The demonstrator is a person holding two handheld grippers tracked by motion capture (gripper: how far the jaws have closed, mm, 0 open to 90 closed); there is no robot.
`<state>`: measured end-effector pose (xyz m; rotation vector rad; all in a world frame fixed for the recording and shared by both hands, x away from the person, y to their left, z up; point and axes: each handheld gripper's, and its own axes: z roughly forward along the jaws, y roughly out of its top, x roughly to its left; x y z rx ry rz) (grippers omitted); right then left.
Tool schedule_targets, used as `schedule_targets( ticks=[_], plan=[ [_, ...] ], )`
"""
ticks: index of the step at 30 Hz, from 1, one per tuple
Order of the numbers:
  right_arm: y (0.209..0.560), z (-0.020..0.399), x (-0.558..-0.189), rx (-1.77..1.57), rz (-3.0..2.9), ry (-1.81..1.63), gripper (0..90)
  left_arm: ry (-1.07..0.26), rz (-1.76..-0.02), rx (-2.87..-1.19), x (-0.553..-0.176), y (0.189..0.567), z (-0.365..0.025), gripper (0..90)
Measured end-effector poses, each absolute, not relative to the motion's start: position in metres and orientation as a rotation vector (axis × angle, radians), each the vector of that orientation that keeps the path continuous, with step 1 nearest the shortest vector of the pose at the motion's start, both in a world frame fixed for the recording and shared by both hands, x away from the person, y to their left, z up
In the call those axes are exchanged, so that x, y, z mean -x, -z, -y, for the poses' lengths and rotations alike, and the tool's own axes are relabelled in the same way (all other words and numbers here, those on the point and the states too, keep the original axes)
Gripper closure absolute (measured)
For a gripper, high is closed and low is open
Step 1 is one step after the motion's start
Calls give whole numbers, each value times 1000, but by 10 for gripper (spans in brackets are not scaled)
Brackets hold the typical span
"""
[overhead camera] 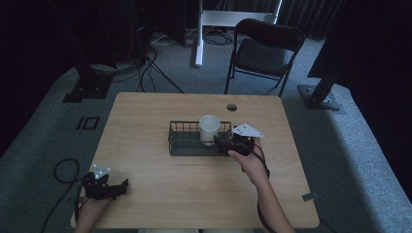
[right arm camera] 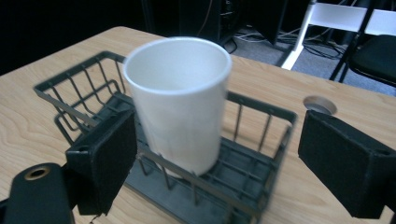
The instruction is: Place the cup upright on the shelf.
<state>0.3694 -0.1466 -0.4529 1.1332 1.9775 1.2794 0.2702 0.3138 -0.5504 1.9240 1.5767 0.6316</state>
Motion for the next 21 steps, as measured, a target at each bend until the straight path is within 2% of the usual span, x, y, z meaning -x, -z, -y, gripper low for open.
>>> schedule_targets(
  ticks=[21],
  plan=[
    [482,190,-353,-1207,-1948,-1260,117,-631,-1577,-1924,-270,550,-314,1]
  ],
)
